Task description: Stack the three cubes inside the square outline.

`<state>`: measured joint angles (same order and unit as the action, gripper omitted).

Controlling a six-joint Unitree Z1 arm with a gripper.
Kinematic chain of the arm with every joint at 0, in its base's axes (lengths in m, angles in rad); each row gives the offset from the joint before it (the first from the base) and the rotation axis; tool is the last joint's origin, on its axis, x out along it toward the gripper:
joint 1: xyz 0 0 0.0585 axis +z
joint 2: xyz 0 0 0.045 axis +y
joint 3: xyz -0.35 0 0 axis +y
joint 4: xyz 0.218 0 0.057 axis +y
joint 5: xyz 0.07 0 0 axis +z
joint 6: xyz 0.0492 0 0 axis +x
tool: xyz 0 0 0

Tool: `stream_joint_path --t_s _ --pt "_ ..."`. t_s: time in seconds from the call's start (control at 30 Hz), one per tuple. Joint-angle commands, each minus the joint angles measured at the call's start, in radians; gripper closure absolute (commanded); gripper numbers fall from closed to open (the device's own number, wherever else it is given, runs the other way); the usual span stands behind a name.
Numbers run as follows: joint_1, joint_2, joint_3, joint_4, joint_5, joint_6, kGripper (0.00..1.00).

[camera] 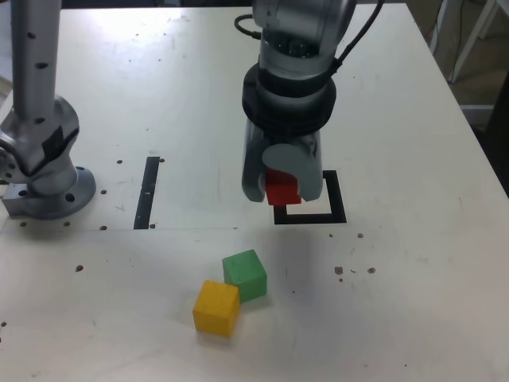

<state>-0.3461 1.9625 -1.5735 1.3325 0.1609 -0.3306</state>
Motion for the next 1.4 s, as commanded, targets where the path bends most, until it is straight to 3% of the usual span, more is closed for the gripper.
stream_joint_path --t_s 0.0,0.13,0.37,0.77,1.07,1.37 --pt "0.029 -0.033 0.066 -0.066 -0.001 0.034 0.69" --pt "0.066 -0.049 0.126 -0.138 -0.002 0.067 0.69" --pt "0.109 -0.020 0.121 -0.175 0.000 0.122 0.69" --pt "0.151 0.080 0.004 -0.064 0.001 0.193 0.69" --pt "0.186 0.120 -0.044 -0.021 -0.064 0.239 0.69" --pt "0.205 0.174 -0.079 -0.018 -0.070 0.256 0.69"
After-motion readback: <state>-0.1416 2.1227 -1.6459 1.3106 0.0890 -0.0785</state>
